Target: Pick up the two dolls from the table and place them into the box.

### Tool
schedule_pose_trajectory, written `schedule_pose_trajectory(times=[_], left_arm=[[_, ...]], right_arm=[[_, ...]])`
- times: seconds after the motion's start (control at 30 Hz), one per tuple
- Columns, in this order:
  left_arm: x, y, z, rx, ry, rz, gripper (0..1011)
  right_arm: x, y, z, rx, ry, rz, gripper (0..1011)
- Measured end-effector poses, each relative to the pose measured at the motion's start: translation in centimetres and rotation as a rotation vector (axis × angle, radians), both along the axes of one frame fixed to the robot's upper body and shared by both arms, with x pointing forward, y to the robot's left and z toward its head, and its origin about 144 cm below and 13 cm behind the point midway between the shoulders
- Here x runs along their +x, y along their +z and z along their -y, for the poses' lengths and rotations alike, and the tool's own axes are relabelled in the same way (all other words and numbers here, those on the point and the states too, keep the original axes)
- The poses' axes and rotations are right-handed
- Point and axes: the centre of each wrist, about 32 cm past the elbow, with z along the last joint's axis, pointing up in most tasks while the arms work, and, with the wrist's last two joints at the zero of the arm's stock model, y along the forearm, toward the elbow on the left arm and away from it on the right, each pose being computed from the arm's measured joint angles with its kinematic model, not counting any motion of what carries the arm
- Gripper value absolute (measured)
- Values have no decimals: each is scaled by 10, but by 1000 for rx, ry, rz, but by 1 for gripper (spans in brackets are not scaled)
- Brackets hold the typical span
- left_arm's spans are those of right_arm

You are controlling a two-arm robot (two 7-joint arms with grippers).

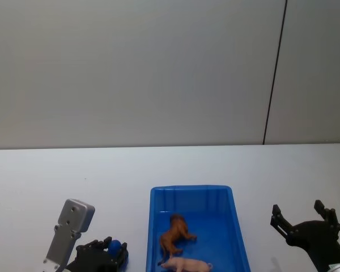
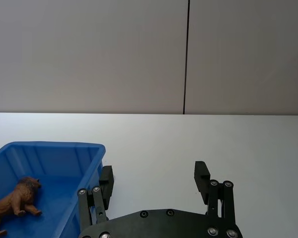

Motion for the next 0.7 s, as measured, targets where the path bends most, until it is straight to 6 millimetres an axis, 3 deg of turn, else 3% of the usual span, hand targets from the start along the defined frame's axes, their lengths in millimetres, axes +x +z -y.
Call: schedule_pose_trajectory(times=[0.13,0.7], left_arm=[[-1,-1,-1,-4,5,4,317],[-1,9,-3,-30,4,124,216]], right_arm=[[0,0,0,0,0,0,1001],[0,0,0,0,0,0,1001]])
